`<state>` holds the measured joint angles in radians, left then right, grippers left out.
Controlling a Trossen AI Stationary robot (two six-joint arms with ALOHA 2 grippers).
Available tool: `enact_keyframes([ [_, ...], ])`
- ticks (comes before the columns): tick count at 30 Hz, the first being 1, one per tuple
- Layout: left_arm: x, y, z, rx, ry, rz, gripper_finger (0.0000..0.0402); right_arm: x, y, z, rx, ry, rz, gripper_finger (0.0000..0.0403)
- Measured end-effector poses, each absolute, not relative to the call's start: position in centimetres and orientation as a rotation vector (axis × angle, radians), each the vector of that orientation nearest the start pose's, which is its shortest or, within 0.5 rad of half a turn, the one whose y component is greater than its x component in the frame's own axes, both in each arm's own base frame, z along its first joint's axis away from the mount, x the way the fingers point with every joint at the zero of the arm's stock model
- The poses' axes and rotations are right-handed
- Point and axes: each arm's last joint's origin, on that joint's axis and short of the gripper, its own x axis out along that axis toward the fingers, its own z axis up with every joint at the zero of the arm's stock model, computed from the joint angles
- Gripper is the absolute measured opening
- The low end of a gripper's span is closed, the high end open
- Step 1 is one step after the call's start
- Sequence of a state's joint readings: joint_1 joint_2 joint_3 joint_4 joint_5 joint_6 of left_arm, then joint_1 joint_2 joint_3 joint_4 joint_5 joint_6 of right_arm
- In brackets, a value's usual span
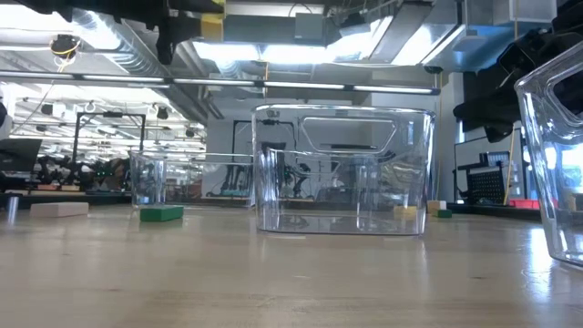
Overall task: Sort & place blocks by color
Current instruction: Put the middle left yellow block into the top transparent bin
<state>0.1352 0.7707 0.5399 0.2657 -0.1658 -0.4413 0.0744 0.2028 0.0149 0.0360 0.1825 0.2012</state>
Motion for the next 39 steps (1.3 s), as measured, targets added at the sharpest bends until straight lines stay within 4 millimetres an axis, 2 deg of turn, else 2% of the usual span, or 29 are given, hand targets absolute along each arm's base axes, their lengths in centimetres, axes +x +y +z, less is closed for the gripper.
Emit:
enact_keyframes([
  [6, 19.1, 5.6, 31.4, -0.428, 0.016, 0.434, 0.0119, 10.9, 0.3, 15.5, 0.181, 0.139, -0.123, 0.0023],
  [9, 20.2, 7.4, 32.1, -0.374, 0.165, 0.505, 0.0119, 10.9, 0.3, 15.5, 0.181, 0.139, -0.123, 0.0023],
  [14, 21.7, 11.7, 31.7, -0.364, 0.448, 0.647, 0.0119, 10.8, 0.3, 15.5, 0.181, 0.139, -0.123, 0.0023],
  [19, 22.9, 15.1, 28.5, -0.435, 0.72, 0.731, 0.0119, 10.8, 0.3, 15.5, 0.181, 0.139, -0.123, 0.0023],
  [25, 22.5, 17.9, 24.5, -0.606, 0.909, 0.83, 0.0119, 10.9, 0.3, 15.5, 0.181, 0.139, -0.123, 0.0023],
  [29, 22.7, 18.8, 22.1, -0.725, 0.975, 0.754, 0.0119, 10.9, 0.3, 15.5, 0.181, 0.139, -0.123, 0.0023],
  [34, 23.9, 19.2, 19.3, -0.685, 1.074, 0.709, 0.0119, 10.8, 0.3, 15.5, 0.181, 0.139, -0.123, 0.0023],
  [39, 25.1, 19.6, 17.6, -0.67, 1.071, 0.713, 0.0119, 10.9, 0.3, 15.5, 0.181, 0.139, -0.123, 0.0023],
])
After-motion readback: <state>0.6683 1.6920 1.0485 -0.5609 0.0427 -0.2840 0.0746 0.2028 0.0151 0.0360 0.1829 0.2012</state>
